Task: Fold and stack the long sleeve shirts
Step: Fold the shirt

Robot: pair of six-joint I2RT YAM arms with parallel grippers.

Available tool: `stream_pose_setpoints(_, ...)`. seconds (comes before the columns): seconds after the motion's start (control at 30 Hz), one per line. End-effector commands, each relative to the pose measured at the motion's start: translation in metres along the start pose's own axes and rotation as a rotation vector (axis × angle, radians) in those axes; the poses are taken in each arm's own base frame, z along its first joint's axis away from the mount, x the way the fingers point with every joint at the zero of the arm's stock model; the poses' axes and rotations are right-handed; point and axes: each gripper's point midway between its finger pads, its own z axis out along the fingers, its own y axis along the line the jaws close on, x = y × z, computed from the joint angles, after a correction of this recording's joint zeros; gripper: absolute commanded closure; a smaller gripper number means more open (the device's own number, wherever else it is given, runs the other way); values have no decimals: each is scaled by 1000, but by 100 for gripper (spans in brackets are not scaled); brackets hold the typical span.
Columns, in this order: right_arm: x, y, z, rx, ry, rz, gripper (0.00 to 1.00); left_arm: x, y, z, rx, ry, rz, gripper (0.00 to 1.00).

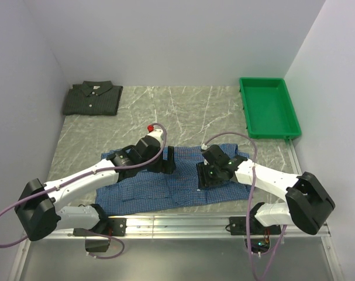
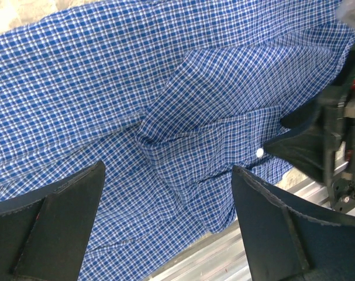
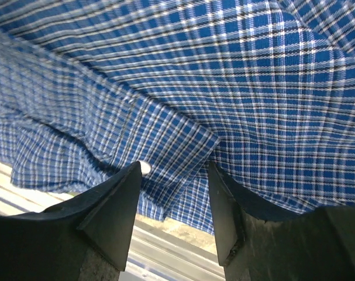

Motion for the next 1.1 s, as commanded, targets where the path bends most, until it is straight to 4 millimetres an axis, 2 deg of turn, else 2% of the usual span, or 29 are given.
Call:
stream_pose_setpoints(0.0, -13, 1, 5, 11, -49, 38, 42, -11, -7, 5, 25, -44, 10, 5)
stream_pose_setpoints(0.13, -14, 4, 6, -7, -49, 33, 41, -8, -5, 8, 20, -42, 15, 5)
stream_pose_setpoints(0.2, -14, 7, 6, -20, -47, 23, 44, -7, -3, 9, 11, -39, 17, 5)
stream_pose_setpoints(0.3, -17, 13, -1, -49, -67, 0, 55, -7, 0, 10, 0, -39, 19, 5)
stream_pose_setpoints(0.43, -21, 19, -11, -81, -89, -27, 76, -5, 0, 11, 4, -40, 19, 4)
stream_pose_setpoints(0.57, -21, 25, -12, -119, -88, -45, 88, -3, -3, 13, 23, -33, 22, 4)
stream_pose_setpoints(0.7, -19, 21, -9, -102, -83, -40, 100, -4, -7, 13, 54, -40, 46, 4)
stream_pose_setpoints(0.87, -21, 17, -13, -64, -88, -23, 100, -8, -20, 11, 143, -71, 117, 4)
stream_pose_setpoints(0.93, -24, 3, -12, 23, -87, 18, 100, -7, -21, 13, 150, -68, 134, 4)
stream_pose_setpoints(0.97, -24, 2, -12, 41, -82, 24, 97, -9, -22, 13, 152, -74, 139, 4)
stream_pose_setpoints(1.0, -23, -1, -11, 56, -77, 32, 85, -11, -22, 14, 147, -75, 139, 4)
stream_pose_setpoints(1.07, -19, -6, -6, 73, -70, 59, 76, -11, -22, 17, 138, -66, 142, 4)
